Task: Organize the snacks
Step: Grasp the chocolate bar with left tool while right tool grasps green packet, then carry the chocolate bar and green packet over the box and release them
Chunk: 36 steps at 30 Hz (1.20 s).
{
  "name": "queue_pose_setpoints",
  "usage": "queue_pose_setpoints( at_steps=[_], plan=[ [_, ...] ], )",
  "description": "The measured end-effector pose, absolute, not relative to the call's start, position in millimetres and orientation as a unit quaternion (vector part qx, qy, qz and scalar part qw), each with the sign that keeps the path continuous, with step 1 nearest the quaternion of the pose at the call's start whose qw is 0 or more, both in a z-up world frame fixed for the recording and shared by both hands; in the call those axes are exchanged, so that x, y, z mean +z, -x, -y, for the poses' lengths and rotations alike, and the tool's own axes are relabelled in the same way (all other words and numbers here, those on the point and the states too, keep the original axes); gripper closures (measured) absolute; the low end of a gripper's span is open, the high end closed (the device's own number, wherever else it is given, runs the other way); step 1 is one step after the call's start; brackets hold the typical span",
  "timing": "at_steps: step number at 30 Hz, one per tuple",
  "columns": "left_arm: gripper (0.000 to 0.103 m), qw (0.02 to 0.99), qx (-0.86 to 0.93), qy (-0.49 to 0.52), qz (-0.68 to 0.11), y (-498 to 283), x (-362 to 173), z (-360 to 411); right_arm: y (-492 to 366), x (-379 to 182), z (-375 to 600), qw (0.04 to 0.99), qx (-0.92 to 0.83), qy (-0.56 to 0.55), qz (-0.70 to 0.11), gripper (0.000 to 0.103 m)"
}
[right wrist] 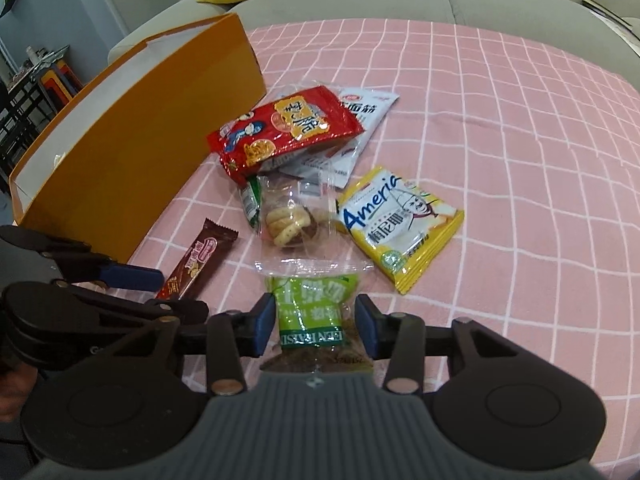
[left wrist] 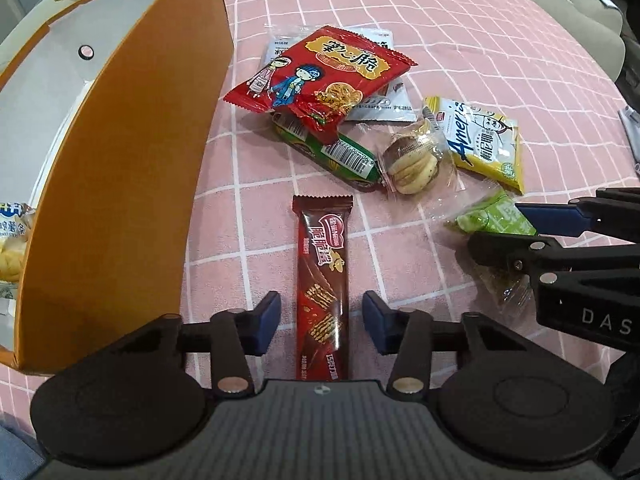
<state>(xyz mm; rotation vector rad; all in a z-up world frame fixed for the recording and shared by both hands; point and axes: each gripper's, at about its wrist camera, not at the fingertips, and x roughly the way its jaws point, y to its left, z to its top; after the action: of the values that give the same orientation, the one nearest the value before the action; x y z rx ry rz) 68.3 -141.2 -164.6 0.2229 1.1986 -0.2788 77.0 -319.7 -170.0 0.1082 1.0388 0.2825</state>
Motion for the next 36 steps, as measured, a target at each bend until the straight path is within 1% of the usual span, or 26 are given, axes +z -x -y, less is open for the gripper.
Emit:
queue_pose_setpoints(
  at_steps=[1,3,4,5,10,15,31,36],
  plan=[
    [0.061,0.811,-0.132,-0.103,-0.560,-68.3,-164.3,141.2,-76.8,-169.7,319.0,0.858,0.134,-0.049,-0.494,0.068],
    [0.072,0.811,-0.134,-0.096,-0.562,-69.9,-164.3,140.5,-77.2,-170.0,318.6,0.858,0.132,-0.048,-0.495,0.069],
    [0.075,0.810,-0.134,-0.094,-0.563,-70.8,-164.2,140.4,-77.2,-170.2,318.2,0.858,0.131,-0.046,-0.495,0.074],
    [0.076,0.809,-0.135,-0.093,-0.564,-71.5,-164.2,140.7,-77.1,-170.0,317.8,0.858,0.131,-0.043,-0.495,0.074],
    [0.077,0.811,-0.128,-0.095,-0.563,-73.3,-163.9,141.6,-76.2,-168.0,311.6,0.860,0.127,-0.019,-0.494,0.076],
    [0.077,0.820,-0.128,-0.087,-0.551,-66.0,-148.3,133.8,-70.2,-158.1,308.7,0.866,0.116,-0.013,-0.487,0.076],
    [0.077,0.857,-0.134,-0.033,-0.496,-39.5,-63.4,99.4,-45.0,-100.5,289.9,0.889,0.121,-0.022,-0.442,0.076],
    [0.077,0.870,-0.134,-0.031,-0.473,-35.8,-38.9,84.0,-44.6,-80.0,276.5,0.896,0.134,-0.016,-0.422,0.076]
  ],
)
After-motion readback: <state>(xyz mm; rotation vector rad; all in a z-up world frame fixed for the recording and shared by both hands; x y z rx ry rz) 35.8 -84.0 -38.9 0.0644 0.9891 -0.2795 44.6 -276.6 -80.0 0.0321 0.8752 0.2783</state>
